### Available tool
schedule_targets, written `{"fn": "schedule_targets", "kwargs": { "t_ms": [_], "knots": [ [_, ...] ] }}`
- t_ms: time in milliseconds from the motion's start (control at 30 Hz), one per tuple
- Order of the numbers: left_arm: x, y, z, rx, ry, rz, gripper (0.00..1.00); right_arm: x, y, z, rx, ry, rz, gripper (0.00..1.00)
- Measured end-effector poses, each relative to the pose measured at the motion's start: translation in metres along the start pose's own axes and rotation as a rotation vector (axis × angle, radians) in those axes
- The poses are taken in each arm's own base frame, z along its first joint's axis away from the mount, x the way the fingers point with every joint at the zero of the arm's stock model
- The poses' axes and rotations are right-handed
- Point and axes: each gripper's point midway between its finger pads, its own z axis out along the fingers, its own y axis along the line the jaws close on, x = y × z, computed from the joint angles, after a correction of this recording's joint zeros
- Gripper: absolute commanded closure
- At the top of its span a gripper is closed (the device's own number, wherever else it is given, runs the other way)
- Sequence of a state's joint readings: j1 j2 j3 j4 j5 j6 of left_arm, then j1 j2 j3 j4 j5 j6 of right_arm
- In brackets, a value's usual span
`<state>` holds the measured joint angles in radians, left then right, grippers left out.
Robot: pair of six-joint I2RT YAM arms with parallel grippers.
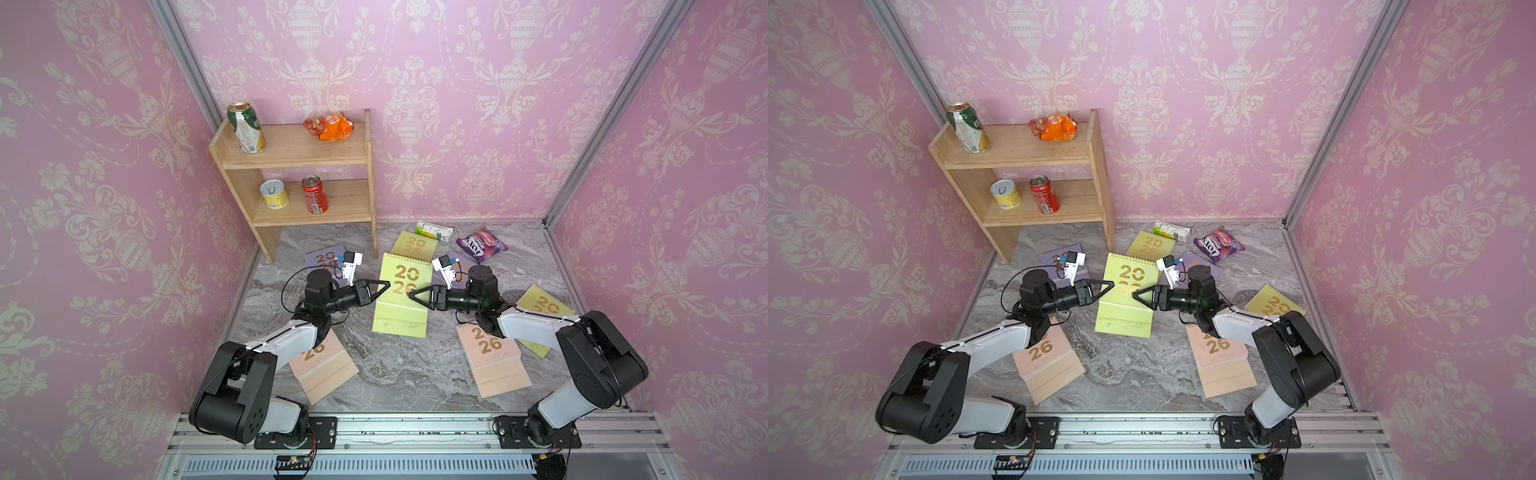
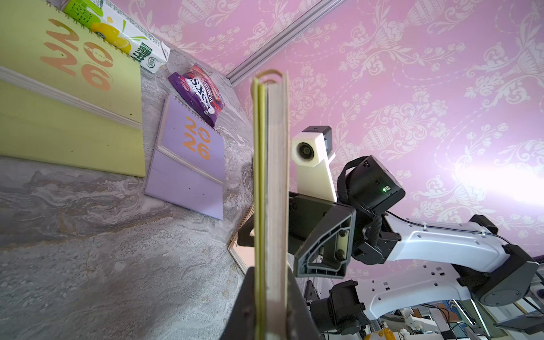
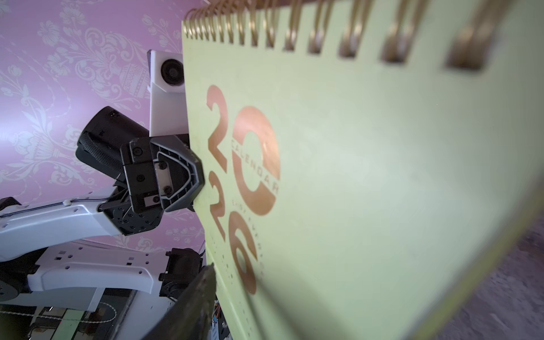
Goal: Stack the calendars
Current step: Place the calendar at the center of the board.
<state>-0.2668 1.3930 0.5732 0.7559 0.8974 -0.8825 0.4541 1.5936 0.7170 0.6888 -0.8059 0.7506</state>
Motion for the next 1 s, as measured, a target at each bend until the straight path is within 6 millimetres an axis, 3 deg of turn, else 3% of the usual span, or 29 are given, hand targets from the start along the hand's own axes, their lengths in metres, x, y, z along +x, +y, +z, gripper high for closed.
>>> {"fn": "schedule_targets", "kwargs": {
  "t_ms": [100,267,433,600,800,900,1000],
  "knots": [
    [-0.001,-0.004,0.0,0.018,0.0,0.009,1.0,0.001,0.002,0.001,-0.013,0.005,0.009,0.67],
    [-0.002,0.01,-0.004,-0.024,-0.02,-0.021,0.61,-0.005,0.021,0.0,-0.091,0.009,-0.029,0.98],
    [0.003,0.009,-0.002,-0.021,-0.006,-0.029,0.38,0.0,0.024,0.004,-0.086,0.028,-0.023,1.0],
    [0.009,0.004,-0.002,-0.025,0.015,-0.007,0.01,0.006,0.017,0.003,-0.034,0.046,-0.005,1.0],
    [0.004,-0.006,-0.015,-0.078,-0.016,0.062,0.01,0.007,0.021,-0.012,0.033,0.052,-0.017,1.0],
    [-0.005,-0.007,-0.026,-0.164,-0.065,0.118,0.01,0.014,0.009,-0.018,0.089,0.073,0.0,1.0],
    [-0.015,-0.003,-0.036,-0.267,-0.106,0.161,0.01,0.035,-0.008,-0.021,0.15,0.125,0.039,1.0]
  ]
}}
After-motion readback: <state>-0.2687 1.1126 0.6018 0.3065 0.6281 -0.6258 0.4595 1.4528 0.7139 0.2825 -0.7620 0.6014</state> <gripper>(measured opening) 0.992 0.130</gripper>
